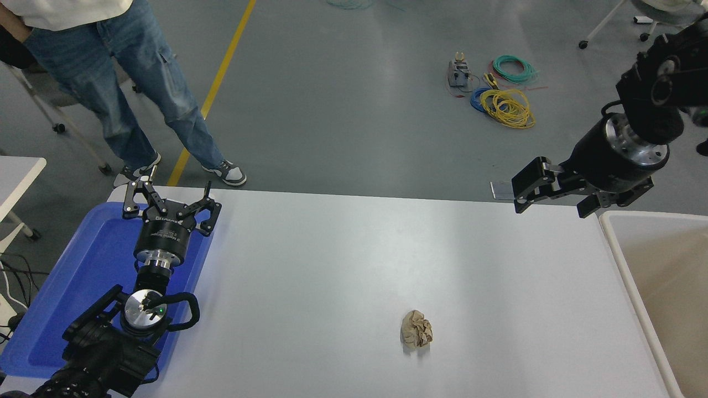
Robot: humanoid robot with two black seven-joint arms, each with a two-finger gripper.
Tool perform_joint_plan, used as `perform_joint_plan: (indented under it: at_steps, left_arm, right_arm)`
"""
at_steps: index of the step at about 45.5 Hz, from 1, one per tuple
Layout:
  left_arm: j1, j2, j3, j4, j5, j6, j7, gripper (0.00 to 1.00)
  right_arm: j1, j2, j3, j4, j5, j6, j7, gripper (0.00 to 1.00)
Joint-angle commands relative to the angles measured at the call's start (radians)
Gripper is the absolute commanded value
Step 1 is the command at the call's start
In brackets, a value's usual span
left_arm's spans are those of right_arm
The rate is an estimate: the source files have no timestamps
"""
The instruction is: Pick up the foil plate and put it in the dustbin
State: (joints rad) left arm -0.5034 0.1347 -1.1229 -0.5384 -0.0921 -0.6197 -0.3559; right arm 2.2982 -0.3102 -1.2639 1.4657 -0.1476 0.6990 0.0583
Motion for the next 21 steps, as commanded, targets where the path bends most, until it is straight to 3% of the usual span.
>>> perform_joint_plan:
  at_steps: [1,21]
  left_arm:
    - [0.0,-0.001,0.0,0.0,0.0,0.0,0.0,1.0]
    - [0.0,0.0,0.0,0.0,0.0,0.0,0.0,1.0]
  right_arm:
    - [0.032,0.057,0.023,0.028,0.0,0.025,0.0,1.0]
    - [0.012,0.062,0.011,0.016,0.02,0.019,-0.002,1.0]
